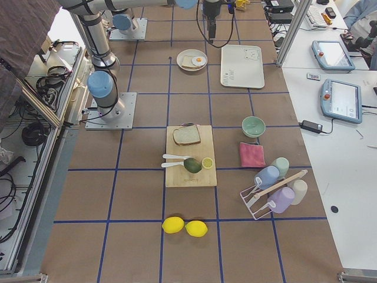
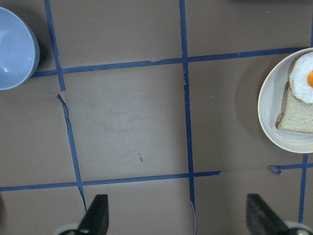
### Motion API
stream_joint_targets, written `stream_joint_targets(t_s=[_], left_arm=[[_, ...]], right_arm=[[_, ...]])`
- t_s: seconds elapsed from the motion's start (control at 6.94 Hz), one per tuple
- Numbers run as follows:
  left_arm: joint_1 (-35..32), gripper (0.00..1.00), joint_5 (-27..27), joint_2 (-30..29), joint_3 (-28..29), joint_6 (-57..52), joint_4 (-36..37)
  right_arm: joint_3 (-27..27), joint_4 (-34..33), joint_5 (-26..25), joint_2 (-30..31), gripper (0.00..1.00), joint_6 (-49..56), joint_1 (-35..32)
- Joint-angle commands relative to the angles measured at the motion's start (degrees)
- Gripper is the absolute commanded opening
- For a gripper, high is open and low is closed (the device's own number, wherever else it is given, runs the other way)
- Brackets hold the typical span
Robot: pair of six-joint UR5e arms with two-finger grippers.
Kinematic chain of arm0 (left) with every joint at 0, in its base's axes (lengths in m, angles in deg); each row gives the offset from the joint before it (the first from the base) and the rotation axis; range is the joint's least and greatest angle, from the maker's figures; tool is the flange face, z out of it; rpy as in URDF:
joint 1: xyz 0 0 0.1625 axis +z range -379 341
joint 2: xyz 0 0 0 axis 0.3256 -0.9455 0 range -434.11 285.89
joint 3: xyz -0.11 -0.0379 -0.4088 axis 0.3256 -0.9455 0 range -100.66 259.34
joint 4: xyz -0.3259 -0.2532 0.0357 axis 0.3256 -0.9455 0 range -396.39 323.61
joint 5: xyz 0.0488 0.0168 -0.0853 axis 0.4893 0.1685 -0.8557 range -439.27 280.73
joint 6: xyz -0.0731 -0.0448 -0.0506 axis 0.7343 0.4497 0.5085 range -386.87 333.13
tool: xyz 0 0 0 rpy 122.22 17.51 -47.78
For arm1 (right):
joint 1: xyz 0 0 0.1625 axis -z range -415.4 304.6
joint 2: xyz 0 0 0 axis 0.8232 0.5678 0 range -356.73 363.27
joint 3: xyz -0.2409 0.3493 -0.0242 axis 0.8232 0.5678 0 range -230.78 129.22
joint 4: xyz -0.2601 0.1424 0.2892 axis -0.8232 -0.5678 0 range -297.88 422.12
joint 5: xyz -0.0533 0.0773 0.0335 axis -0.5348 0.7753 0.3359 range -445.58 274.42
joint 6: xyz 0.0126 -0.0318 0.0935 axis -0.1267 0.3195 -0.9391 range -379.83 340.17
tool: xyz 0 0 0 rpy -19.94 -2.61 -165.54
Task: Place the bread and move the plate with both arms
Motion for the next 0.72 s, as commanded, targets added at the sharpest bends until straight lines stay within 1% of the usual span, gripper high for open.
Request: stream_joint_targets(t_s=[0.0,0.29,0.58], left_arm=[[0.0,1.0,-0.08,0.01,-0.09,-0.05,0.0],[0.0,1.0,0.0,-0.08,-0.18,-0.05,-0.09],[0.0,1.0,-0.08,-0.17,-0.09,0.03,0.09]], right_arm=[[-0.15,0.01,-0.01,0.0,1.0,-0.01,0.0],[-0.15,-0.08,-0.01,-0.09,1.0,0.08,0.0],[-0.15,0.01,-1.06,0.08,1.0,0.34,0.0]])
